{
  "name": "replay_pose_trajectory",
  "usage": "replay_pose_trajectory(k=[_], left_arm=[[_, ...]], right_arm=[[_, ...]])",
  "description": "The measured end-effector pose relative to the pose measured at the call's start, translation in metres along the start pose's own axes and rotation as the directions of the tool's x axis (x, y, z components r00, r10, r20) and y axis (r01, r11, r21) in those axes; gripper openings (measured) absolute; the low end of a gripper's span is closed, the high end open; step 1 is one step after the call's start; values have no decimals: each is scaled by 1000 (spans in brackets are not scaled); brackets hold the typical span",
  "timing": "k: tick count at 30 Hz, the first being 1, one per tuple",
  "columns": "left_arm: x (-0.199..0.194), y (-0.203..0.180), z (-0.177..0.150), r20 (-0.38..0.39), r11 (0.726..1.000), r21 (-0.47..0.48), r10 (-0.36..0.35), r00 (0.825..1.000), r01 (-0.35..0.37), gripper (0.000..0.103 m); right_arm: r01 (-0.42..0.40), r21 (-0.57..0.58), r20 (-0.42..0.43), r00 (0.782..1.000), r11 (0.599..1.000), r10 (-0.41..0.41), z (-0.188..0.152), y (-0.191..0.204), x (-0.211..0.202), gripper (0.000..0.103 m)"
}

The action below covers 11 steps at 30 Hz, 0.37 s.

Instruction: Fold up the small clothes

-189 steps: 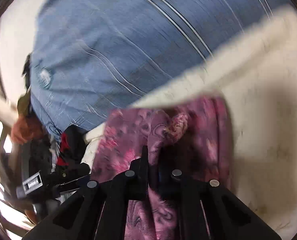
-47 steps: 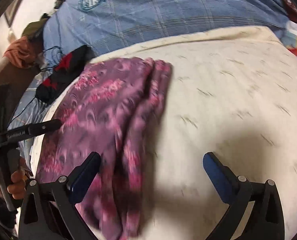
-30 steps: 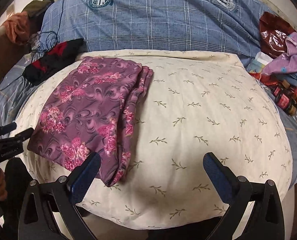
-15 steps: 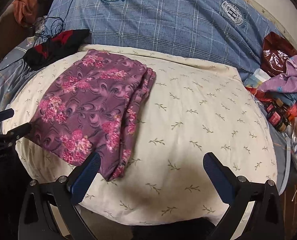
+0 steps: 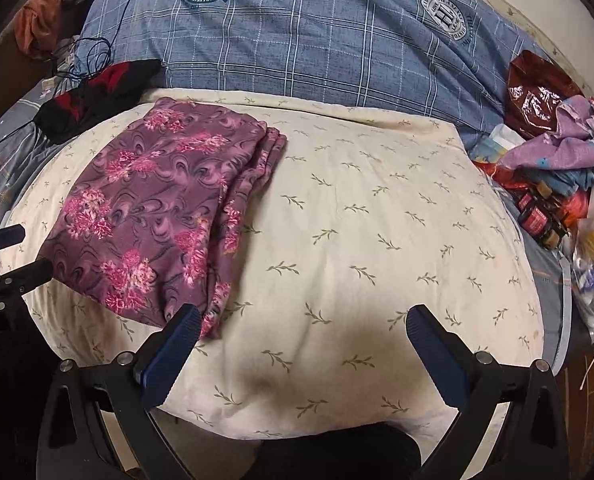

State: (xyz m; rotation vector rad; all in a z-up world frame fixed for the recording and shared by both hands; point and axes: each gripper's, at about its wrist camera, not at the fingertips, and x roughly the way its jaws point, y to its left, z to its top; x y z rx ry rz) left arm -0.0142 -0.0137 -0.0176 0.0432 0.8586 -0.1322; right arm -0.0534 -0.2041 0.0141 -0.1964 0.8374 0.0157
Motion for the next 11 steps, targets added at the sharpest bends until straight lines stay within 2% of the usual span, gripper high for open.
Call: replay_pose_trajectory(k=[2,11], left_arm=[[-1,-4,3,15,1000,3,-16,1000,16,82],[-7,-24,16,62,998,64,-3,998,-1,82]], right_arm=[[-10,10,-4,1000,1000,10,-1,-2,1,103],[-8,34,-2,1000,999,8,0,-16,-1,103]])
